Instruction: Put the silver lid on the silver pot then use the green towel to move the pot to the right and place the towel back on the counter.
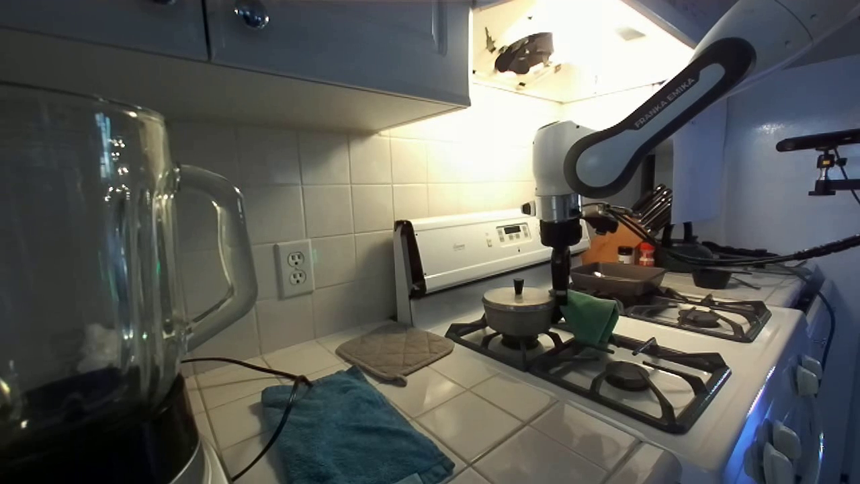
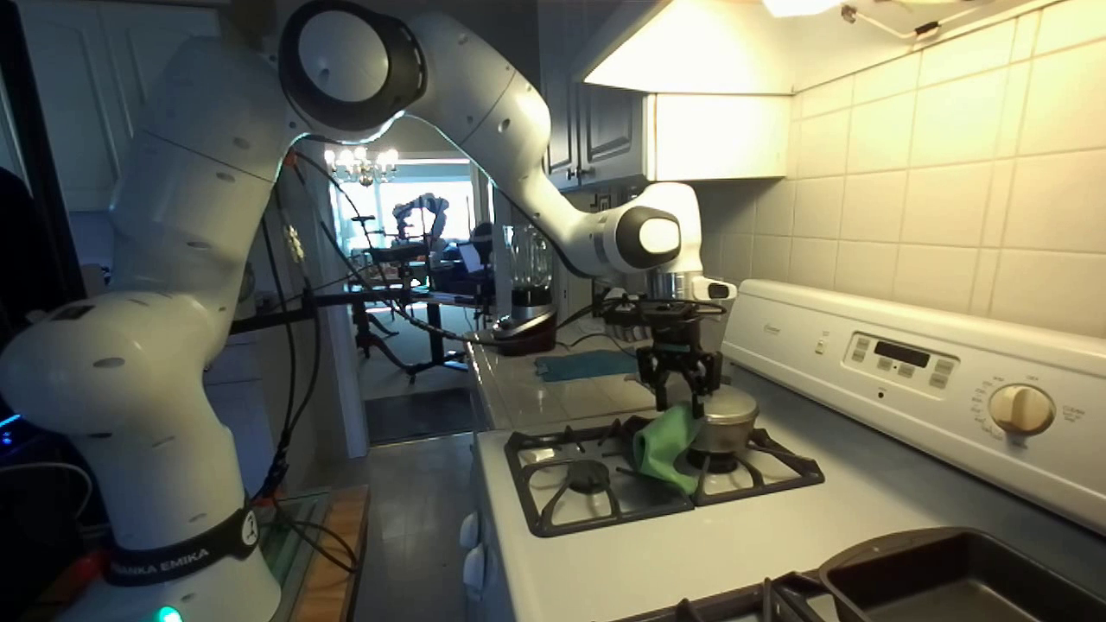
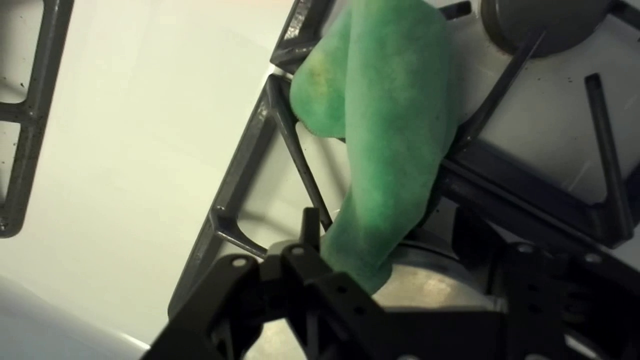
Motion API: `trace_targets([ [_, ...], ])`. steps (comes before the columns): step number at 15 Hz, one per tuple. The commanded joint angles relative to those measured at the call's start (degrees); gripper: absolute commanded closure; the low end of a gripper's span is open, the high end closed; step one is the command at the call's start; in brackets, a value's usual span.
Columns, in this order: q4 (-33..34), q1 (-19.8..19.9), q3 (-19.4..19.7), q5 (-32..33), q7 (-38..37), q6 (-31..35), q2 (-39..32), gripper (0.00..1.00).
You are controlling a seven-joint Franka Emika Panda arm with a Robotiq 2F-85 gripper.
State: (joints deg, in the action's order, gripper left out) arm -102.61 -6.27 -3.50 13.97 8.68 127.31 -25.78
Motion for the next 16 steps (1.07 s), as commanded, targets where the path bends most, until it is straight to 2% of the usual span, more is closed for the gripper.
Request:
trace_targets([
  [1,-1.35,-0.84,0.87,2.03,-1.56,-1.7,2.21,0.62],
  [6,-2.65,-0.97,0.85,2.74,-2.02,-1.26,4.05,0.98],
  [13,-3.71,-2.32,0.31,3.72,-3.33,-0.96,6.73,0.99],
  [16,-4.82,-4.14,-0.06,5.64,-4.76,-0.94,9.07,0.99],
])
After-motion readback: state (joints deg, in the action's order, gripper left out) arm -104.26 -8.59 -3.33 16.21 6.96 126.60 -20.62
